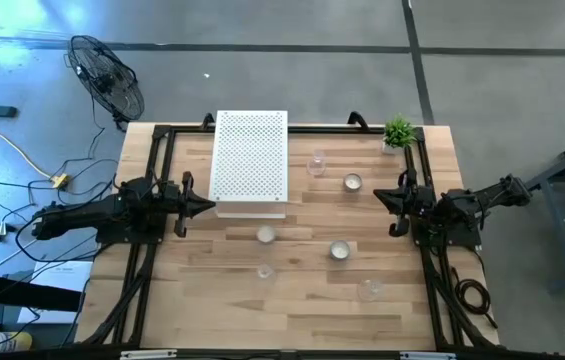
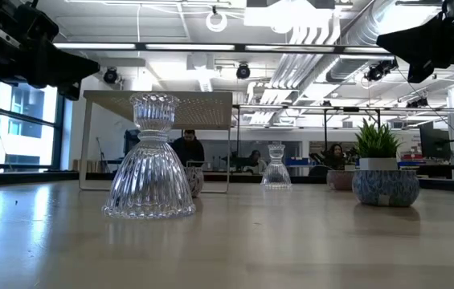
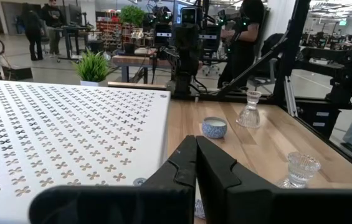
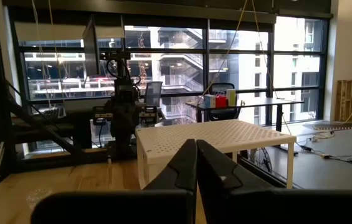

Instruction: Pick & Place candle stick holders

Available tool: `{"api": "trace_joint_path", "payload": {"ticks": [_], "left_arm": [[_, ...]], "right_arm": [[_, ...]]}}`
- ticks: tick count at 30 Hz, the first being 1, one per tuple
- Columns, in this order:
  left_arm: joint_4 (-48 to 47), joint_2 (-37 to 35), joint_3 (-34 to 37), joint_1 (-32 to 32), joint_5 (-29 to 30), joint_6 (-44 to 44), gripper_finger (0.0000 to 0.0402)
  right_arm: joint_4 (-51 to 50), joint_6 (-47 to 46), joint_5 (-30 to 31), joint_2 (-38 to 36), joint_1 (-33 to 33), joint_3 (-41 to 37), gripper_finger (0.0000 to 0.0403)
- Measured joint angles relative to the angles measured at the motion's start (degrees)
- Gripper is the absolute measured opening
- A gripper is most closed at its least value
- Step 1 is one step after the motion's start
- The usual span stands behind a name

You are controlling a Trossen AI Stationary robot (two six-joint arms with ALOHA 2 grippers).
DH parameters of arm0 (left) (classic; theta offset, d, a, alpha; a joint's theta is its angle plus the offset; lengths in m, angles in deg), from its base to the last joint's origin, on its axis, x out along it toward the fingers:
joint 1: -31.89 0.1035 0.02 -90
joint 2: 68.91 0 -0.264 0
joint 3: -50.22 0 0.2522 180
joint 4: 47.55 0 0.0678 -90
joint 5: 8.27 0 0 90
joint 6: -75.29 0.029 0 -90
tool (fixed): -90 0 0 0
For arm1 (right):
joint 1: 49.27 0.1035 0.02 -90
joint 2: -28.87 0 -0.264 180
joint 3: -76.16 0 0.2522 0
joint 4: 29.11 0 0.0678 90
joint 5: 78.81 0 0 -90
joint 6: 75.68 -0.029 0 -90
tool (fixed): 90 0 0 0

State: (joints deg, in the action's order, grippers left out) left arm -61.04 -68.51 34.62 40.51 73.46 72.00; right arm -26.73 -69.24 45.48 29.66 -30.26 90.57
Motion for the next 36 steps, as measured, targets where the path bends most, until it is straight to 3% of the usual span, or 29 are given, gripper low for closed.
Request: {"api": "trace_joint_path", "payload": {"ticks": [20, 25, 36], "left_arm": [[0.00, 0.00, -0.01, -0.01, 0.02, 0.10, 0.0000], [-0.20, -0.01, 0.00, 0.00, 3.48, 7.72, 0.0000], [-0.27, -0.01, 0.00, 0.00, 4.37, 7.14, 0.0000]], "right_arm": [[-0.01, 0.00, 0.00, 0.00, 0.00, 0.00, 0.0000], [-0.02, 0.00, 0.00, 0.00, 0.00, 0.02, 0.0000], [0.00, 0.00, 0.00, -0.02, 0.00, 0.00, 0.0000]]}}
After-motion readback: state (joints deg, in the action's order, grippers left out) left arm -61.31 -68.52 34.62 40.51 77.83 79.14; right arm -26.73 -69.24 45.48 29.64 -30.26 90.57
